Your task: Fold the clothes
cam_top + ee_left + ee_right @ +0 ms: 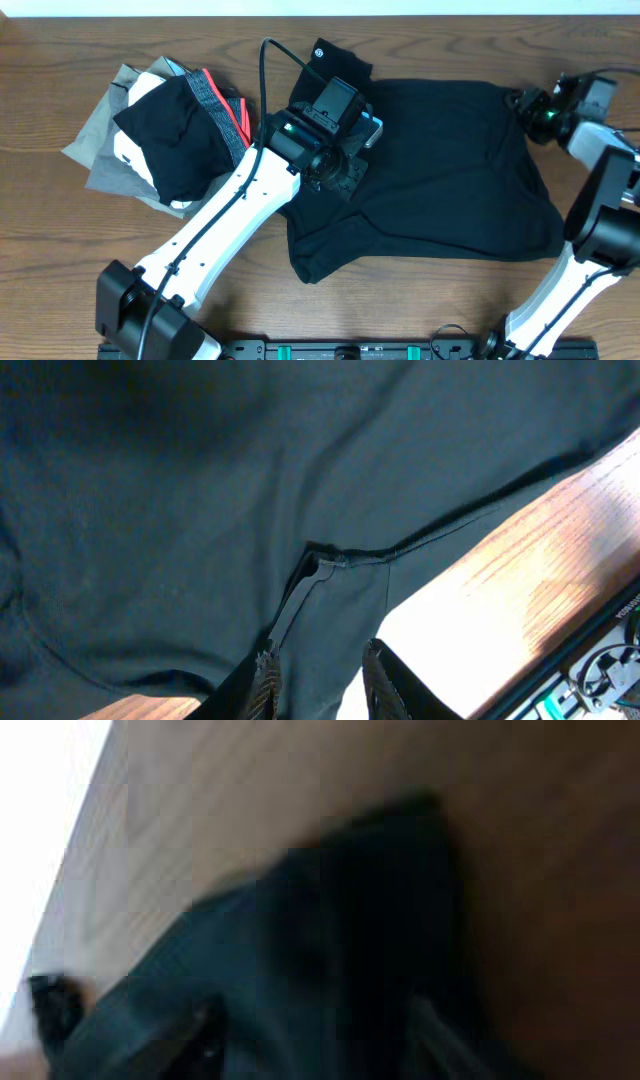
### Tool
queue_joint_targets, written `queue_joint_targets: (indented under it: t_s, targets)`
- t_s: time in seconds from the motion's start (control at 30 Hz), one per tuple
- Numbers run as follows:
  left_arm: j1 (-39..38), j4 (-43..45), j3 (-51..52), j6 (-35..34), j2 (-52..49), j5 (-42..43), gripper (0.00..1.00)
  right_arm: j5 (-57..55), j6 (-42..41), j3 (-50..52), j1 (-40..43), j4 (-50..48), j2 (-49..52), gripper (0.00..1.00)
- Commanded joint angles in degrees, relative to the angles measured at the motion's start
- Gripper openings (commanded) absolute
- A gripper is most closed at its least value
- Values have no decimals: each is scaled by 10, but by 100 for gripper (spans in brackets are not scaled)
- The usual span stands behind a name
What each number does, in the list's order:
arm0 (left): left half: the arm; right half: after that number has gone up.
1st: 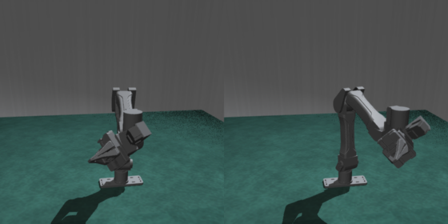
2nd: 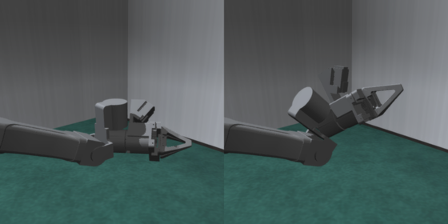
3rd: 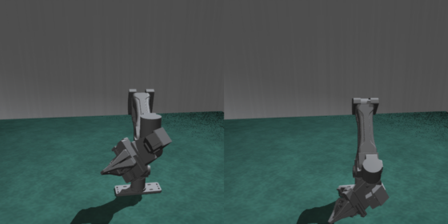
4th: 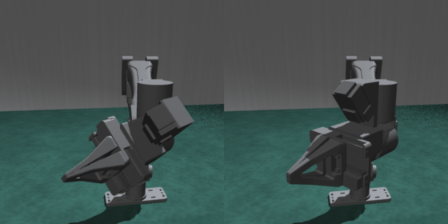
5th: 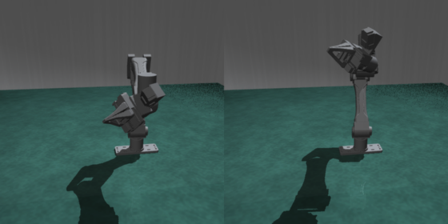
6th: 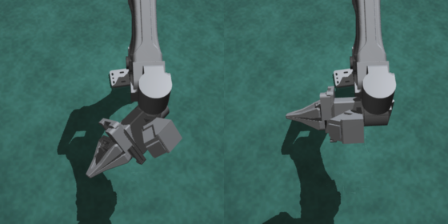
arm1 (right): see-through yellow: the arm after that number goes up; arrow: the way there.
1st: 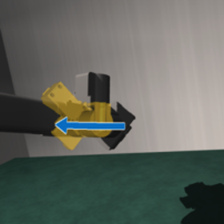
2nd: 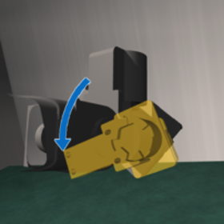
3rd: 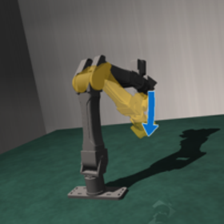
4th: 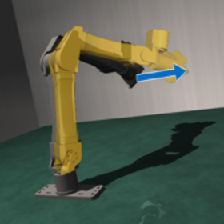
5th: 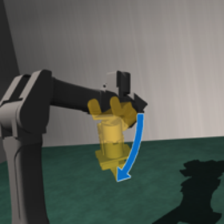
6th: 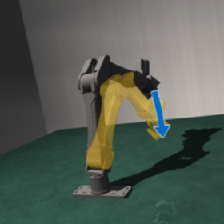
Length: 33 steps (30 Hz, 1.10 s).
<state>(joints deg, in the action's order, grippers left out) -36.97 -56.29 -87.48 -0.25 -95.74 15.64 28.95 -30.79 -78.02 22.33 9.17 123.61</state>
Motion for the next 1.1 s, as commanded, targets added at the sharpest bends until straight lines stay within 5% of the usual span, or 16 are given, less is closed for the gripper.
queue_joint_targets:
  t_s: [0.0, 0.37, 0.43, 0.6, 0.8, 1.07]
  targets:
    - [0, 1, -8, -4, 3, -13, 30, -4, 25, -19, 25, 56, -1, 62]
    - [0, 8, -8, -4, 3, -13, 30, -64, 103, -46, 45, 248, -5, 68]
    - [0, 9, -8, -4, 3, -13, 30, -88, 103, -46, 44, 249, -5, 62]
    - [0, 11, -8, -4, 3, -13, 30, -100, 102, -46, 31, 220, -4, 26]
    - [0, 14, -8, -4, 3, -13, 30, -157, 85, -46, -6, 175, 8, 11]
    - [0, 13, -8, -5, 3, -13, 30, -99, 59, -53, -36, -58, 15, 3]
